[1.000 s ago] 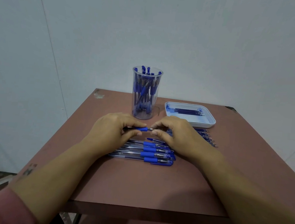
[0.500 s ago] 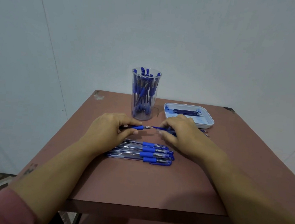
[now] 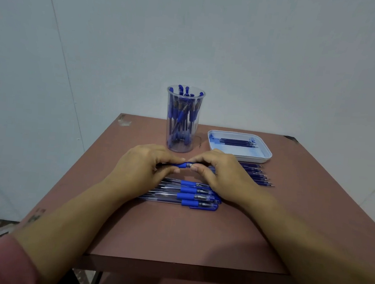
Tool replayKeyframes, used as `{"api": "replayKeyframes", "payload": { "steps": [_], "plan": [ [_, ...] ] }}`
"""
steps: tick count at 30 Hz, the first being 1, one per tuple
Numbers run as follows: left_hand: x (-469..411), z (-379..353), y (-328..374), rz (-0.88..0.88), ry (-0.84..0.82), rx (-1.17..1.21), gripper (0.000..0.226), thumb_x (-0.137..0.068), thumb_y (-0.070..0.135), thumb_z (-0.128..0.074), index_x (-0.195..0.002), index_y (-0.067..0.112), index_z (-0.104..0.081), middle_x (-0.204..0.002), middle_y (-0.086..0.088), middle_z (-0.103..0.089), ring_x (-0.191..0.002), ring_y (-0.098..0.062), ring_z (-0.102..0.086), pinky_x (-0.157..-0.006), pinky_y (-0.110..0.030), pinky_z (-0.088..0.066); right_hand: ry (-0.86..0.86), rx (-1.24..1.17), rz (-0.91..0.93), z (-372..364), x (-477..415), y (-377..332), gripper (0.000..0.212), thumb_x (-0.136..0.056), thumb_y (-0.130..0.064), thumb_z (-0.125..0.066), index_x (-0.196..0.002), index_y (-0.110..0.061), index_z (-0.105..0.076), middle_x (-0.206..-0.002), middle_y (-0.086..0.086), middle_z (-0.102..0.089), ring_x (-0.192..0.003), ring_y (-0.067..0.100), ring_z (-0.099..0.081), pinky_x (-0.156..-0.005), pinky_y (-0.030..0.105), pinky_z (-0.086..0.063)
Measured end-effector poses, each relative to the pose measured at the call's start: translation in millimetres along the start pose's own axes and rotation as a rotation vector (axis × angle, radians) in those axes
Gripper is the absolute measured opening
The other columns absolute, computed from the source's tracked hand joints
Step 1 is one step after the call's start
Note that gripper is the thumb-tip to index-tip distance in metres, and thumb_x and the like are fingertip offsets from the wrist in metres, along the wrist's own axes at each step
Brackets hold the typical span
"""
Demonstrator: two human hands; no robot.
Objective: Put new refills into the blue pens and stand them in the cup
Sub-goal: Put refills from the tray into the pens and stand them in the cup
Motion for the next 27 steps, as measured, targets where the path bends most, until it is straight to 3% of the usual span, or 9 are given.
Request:
{"api": "replayKeyframes", "payload": {
  "steps": [4, 6, 8, 10, 12, 14, 16, 18, 27],
  "plan": [
    [-1.1, 1.5, 3.2, -0.003, 0.041, -0.003, 0.024, -0.084, 0.032, -0.07, -0.107, 0.027, -0.075, -0.077, 0.029, -0.054, -0.073, 0.013, -0.052, -0.067, -0.004, -0.037, 0.02, -0.072, -0.018, -1.0, 0.4, 1.6, 0.017, -0.093, -0.026, -0.063, -0.107, -0.022, -0.071, -0.094, -0.016, -0.066, -0.093, 0.003, -0.057, -0.08, 0.014, -0.044],
    [-1.7, 1.8, 6.5, 0.021, 0.034, 0.004, 0.028, -0.087, 0.035, -0.068, -0.113, 0.029, -0.072, -0.084, 0.017, -0.065, -0.074, 0.0, -0.057, -0.067, -0.021, -0.049, 0.035, -0.142, -0.061, 0.8, -0.1, 4.6, 0.016, -0.094, -0.027, -0.062, -0.107, -0.023, -0.069, -0.099, -0.012, -0.068, -0.094, 0.002, -0.06, -0.082, 0.014, -0.046],
    [-1.0, 1.0, 10.5, 0.069, 0.004, -0.04, 0.042, -0.087, 0.046, -0.061, -0.125, 0.029, -0.064, -0.1, 0.01, -0.068, -0.088, -0.007, -0.059, -0.078, -0.033, -0.053, 0.055, -0.24, -0.144, 3.4, -0.6, 10.1, 0.014, -0.094, -0.026, -0.061, -0.106, -0.023, -0.067, -0.095, -0.01, -0.066, -0.087, 0.001, -0.061, -0.079, 0.017, -0.049],
    [2.5, -2.8, 11.0, 0.143, -0.109, -0.142, 0.07, -0.085, 0.067, -0.046, -0.143, 0.028, -0.045, -0.13, 0.006, -0.058, -0.116, -0.011, -0.053, -0.098, -0.038, -0.047, 0.118, -0.395, -0.233, 9.8, -1.0, 17.6, 0.011, -0.095, -0.02, -0.059, -0.103, -0.025, -0.066, -0.089, -0.006, -0.064, -0.077, 0.0, -0.058, -0.075, 0.026, -0.053],
    [10.9, -4.8, 9.0, 0.224, -0.25, -0.218, 0.094, -0.078, 0.081, -0.029, -0.153, 0.026, -0.023, -0.151, 0.004, -0.039, -0.135, -0.014, -0.038, -0.111, -0.035, -0.034, 0.228, -0.51, -0.287, 19.3, -1.4, 25.4, 0.016, -0.096, -0.015, -0.058, -0.101, -0.028, -0.065, -0.093, 0.003, -0.065, -0.08, 0.008, -0.058, -0.079, 0.032, -0.054],
    [20.0, -5.3, 8.4, 0.259, -0.351, -0.256, 0.105, -0.072, 0.087, -0.019, -0.155, 0.023, -0.013, -0.158, 0.003, -0.027, -0.142, -0.014, -0.028, -0.115, -0.032, -0.025, 0.327, -0.541, -0.293, 29.8, -1.0, 27.4, 0.019, -0.096, -0.01, -0.056, -0.099, -0.027, -0.063, -0.099, 0.003, -0.066, -0.083, 0.0, -0.059, -0.079, 0.019, -0.052],
    [28.5, -5.9, 11.3, 0.251, -0.399, -0.261, 0.109, -0.07, 0.091, -0.018, -0.155, 0.022, -0.016, -0.158, 0.003, -0.026, -0.142, -0.013, -0.028, -0.116, -0.03, -0.024, 0.4, -0.536, -0.265, 39.3, -2.0, 23.7, 0.021, -0.096, -0.004, -0.054, -0.1, -0.024, -0.06, -0.095, -0.006, -0.064, -0.079, -0.01, -0.058, -0.077, 0.01, -0.046],
    [36.5, -7.8, 13.0, 0.241, -0.425, -0.237, 0.108, -0.069, 0.093, -0.021, -0.151, 0.024, -0.027, -0.155, 0.006, -0.03, -0.14, -0.01, -0.031, -0.115, -0.029, -0.025, 0.465, -0.51, -0.227, 47.5, -4.0, 20.1, 0.021, -0.096, -0.004, -0.053, -0.103, -0.023, -0.059, -0.092, -0.011, -0.061, -0.078, -0.009, -0.056, -0.076, 0.01, -0.045],
    [43.7, -12.9, 8.9, 0.261, -0.44, -0.212, 0.105, -0.066, 0.096, -0.022, -0.149, 0.032, -0.033, -0.154, 0.011, -0.031, -0.14, -0.006, -0.028, -0.116, -0.028, -0.021, 0.728, -0.57, -0.071, 95.2, -39.5, -7.3, 0.022, -0.093, -0.006, -0.059, -0.101, -0.022, -0.046, -0.09, -0.001, -0.056, -0.079, 0.005, -0.055, -0.076, 0.018, -0.047]
  ]
}}
Point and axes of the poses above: each hand's wrist, its own x-axis away from the middle knuckle, its own z-axis out of the back of the hand, y = z × x, the point moved 5 cm from there along -x, towards the middle knuckle
